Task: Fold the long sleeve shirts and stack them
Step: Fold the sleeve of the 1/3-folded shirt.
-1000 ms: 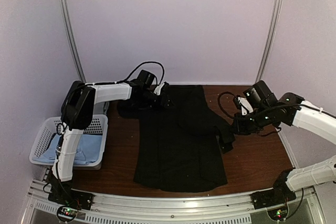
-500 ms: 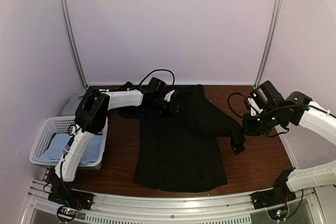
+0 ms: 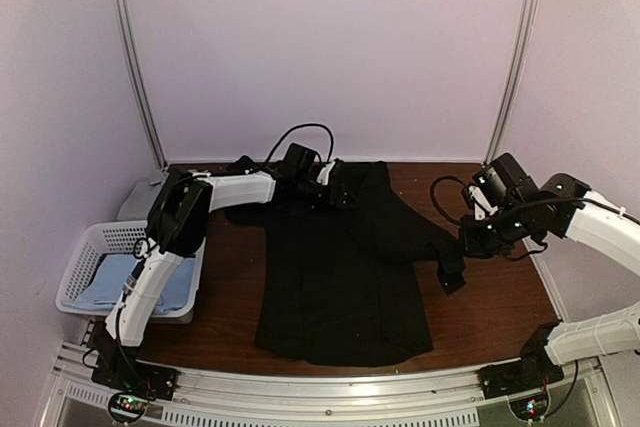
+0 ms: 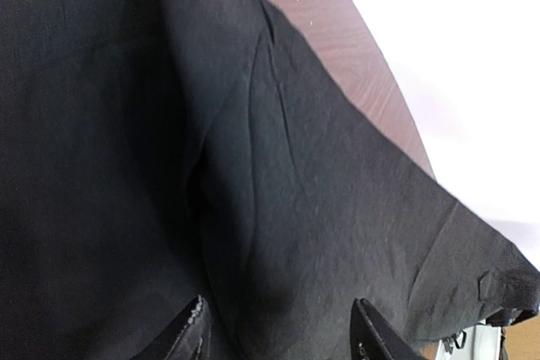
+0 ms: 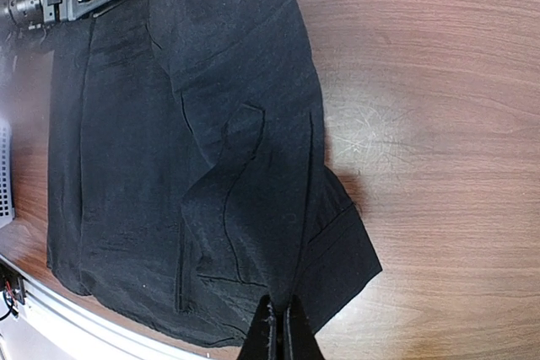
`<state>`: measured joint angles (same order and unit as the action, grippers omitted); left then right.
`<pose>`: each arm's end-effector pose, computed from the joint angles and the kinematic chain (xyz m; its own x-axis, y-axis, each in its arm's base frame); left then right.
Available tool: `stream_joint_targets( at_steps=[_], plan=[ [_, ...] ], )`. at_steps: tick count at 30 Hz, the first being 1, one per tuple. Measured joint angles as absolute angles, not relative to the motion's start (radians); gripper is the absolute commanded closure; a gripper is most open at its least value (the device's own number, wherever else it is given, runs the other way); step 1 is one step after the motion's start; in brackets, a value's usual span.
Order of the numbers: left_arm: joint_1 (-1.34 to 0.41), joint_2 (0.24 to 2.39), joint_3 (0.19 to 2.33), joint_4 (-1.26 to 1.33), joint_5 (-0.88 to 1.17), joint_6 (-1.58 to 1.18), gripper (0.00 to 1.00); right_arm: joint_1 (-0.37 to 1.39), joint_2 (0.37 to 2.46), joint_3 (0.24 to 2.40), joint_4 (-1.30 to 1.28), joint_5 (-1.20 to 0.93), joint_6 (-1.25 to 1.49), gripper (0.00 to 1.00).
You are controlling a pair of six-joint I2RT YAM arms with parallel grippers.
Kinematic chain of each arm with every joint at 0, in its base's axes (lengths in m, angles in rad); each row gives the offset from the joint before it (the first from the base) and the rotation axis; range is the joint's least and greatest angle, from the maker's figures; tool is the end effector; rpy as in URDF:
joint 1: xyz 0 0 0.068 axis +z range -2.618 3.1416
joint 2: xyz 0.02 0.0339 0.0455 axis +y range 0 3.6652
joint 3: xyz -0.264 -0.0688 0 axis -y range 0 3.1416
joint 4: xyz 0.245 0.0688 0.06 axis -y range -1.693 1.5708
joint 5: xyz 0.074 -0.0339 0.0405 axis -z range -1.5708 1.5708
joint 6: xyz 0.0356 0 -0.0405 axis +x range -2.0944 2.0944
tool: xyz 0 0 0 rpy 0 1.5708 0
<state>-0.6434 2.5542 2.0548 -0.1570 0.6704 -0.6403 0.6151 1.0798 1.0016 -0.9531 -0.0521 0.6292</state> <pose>0.4382 -0.3562 0.1330 -0.9076 0.0955 -0.4087 0.4010 0.4847 -0.7773 0.1629 0.1173 0.2930 -0.9185 0.0706 -0.3890 -0.0712 0.9383 0.3384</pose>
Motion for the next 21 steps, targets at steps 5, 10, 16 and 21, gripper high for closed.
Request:
stream_joint_targets(
  at_steps=[5,10,16,21],
  plan=[
    [-0.643,2.613,2.128,-0.117,0.655,-0.656,0.43,0.615,1.089,1.002,-0.942,-0.057,0.624,1.00],
    [-0.645,2.656,2.157,-0.101,0.648,-0.674,0.63,0.615,1.100,1.002,-0.924,-0.064,0.618,1.00],
    [-0.649,2.669,2.168,-0.088,0.640,-0.691,0.99,0.615,1.113,1.002,-0.908,-0.074,0.606,1.00],
    [-0.646,2.667,2.174,-0.076,0.603,-0.689,1.00,0.614,1.130,1.002,-0.899,-0.094,0.597,1.00]
  ],
)
